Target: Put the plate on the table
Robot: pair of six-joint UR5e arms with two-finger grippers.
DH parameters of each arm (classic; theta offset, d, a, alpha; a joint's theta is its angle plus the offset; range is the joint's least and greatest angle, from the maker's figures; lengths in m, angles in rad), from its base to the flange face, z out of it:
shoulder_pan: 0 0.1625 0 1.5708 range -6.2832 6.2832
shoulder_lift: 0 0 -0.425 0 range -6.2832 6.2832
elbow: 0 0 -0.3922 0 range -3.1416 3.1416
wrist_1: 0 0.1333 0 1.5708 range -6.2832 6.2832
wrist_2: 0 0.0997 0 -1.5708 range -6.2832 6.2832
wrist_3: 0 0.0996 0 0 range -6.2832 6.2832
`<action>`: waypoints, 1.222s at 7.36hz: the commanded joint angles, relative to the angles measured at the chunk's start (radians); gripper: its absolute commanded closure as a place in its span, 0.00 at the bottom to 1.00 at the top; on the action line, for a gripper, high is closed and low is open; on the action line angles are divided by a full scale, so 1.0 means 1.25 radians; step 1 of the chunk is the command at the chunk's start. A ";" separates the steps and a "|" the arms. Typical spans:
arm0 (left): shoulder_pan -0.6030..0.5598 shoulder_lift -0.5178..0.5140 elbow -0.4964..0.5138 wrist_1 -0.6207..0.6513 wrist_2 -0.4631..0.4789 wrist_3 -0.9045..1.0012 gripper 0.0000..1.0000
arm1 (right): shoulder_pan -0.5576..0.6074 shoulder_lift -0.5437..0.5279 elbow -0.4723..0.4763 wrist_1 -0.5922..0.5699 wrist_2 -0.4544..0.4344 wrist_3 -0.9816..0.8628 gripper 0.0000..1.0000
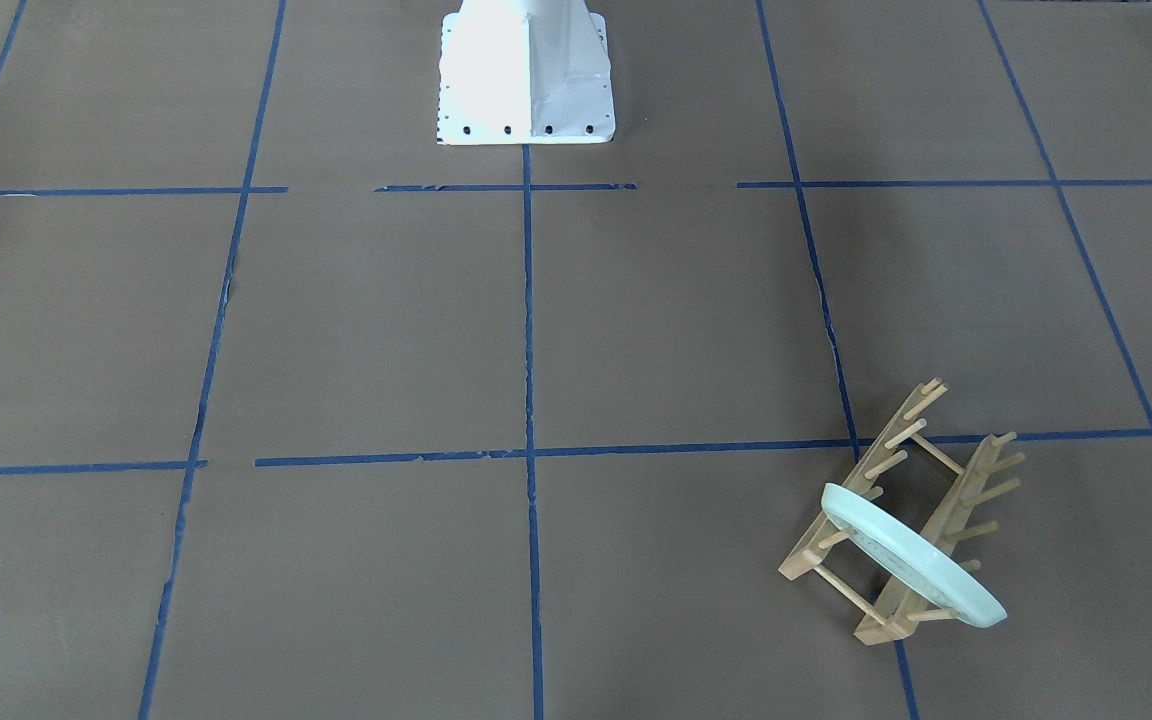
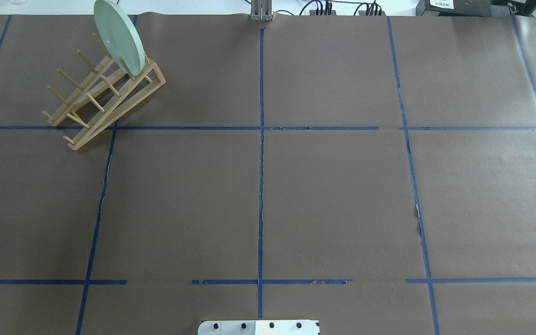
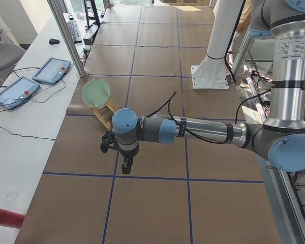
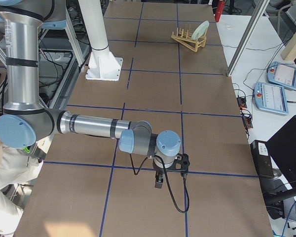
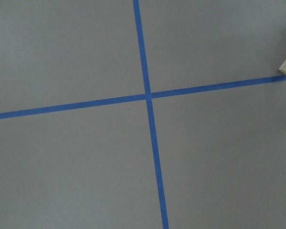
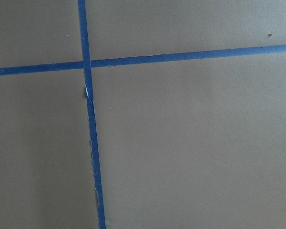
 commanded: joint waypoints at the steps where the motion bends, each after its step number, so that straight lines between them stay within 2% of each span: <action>1: 0.003 -0.092 0.016 -0.006 0.004 -0.006 0.00 | 0.000 0.000 -0.001 0.000 0.000 0.000 0.00; 3: 0.005 -0.219 0.107 -0.091 0.033 -0.006 0.00 | 0.000 0.000 -0.001 0.000 0.000 0.000 0.00; 4: 0.006 -0.224 0.108 -0.122 0.007 -0.122 0.00 | 0.000 0.000 0.001 0.000 0.000 0.000 0.00; 5: 0.007 -0.233 0.105 -0.211 -0.051 -0.350 0.00 | 0.000 0.000 0.001 0.000 0.000 0.000 0.00; 6: 0.015 -0.239 0.105 -0.324 -0.062 -0.543 0.00 | 0.000 0.000 -0.001 0.000 0.000 0.000 0.00; 8: 0.104 -0.257 0.119 -0.559 -0.062 -0.970 0.00 | 0.000 0.000 0.001 0.000 0.000 0.000 0.00; 9: 0.159 -0.268 0.144 -0.682 -0.056 -1.108 0.00 | 0.000 0.000 -0.001 0.000 0.000 0.000 0.00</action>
